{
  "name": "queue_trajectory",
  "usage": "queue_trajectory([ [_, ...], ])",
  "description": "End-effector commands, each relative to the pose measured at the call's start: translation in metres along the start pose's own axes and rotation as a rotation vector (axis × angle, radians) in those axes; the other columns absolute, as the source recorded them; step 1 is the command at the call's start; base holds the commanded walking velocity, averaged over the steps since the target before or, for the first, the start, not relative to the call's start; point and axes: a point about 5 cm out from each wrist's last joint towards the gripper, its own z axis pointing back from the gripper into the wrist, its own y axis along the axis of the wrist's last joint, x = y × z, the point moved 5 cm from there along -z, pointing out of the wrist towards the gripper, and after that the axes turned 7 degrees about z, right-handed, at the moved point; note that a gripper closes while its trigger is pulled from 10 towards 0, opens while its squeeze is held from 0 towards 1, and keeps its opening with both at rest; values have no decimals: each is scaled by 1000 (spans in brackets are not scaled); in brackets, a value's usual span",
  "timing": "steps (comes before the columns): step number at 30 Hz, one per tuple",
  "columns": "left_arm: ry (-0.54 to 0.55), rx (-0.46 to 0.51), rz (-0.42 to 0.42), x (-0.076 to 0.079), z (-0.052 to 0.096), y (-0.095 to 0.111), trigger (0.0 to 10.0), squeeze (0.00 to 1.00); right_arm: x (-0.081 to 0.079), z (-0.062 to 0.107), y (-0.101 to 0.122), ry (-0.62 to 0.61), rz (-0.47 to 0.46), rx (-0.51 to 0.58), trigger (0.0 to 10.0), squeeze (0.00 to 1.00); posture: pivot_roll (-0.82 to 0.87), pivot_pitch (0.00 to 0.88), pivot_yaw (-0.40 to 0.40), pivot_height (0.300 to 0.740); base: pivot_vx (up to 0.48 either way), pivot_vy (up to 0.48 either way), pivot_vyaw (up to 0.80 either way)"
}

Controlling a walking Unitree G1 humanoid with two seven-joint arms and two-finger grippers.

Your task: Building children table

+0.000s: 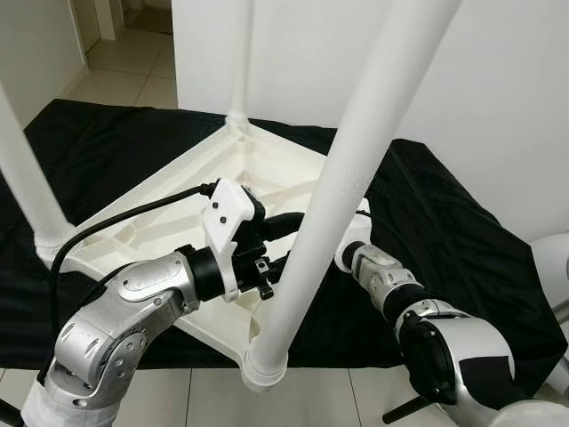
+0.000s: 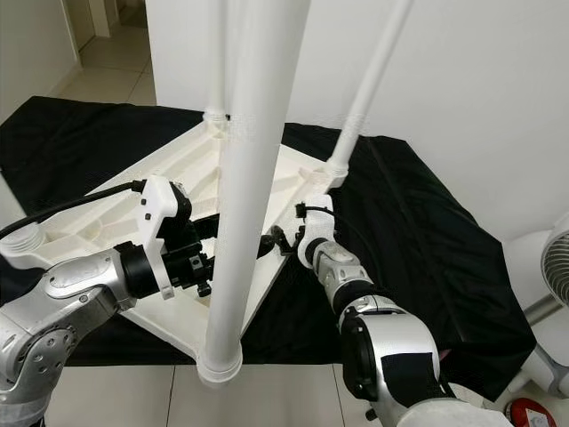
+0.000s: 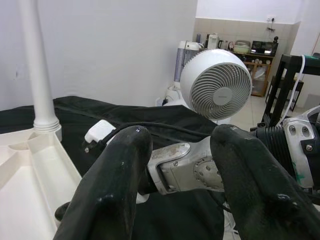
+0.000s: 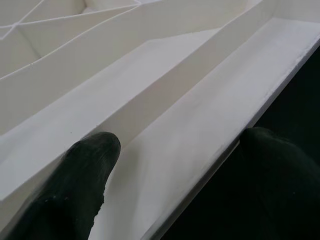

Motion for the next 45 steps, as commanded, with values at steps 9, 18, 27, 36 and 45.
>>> queue_trajectory([
  [9, 32, -5, -39, -5, -2, 1, 10000, 0, 46, 15, 6, -206, -75, 102, 10000, 0, 59, 0, -127, 740, 0, 0, 0],
  [18, 211, -65, -56, -45, 15, -17, 10000, 0, 34, 26, -10, -103, -17, 173, 10000, 0, 64, 0, -141, 740, 0, 0, 0],
  [27, 240, -167, -97, -63, 35, -34, 10000, 0, 19, 48, -29, 70, 90, 221, 10000, 0, 61, 0, -152, 740, 0, 0, 0],
  [36, 268, -420, -201, -102, 76, -62, 10000, 0, 29, 79, -14, 130, 116, 325, 10000, 0, 53, 0, -135, 740, 0, 0, 0],
  [45, 147, -625, -269, -103, 91, -96, 10000, 0, 44, 100, 5, 122, 116, 384, 10000, 0, 38, 0, -119, 740, 0, 0, 0],
])
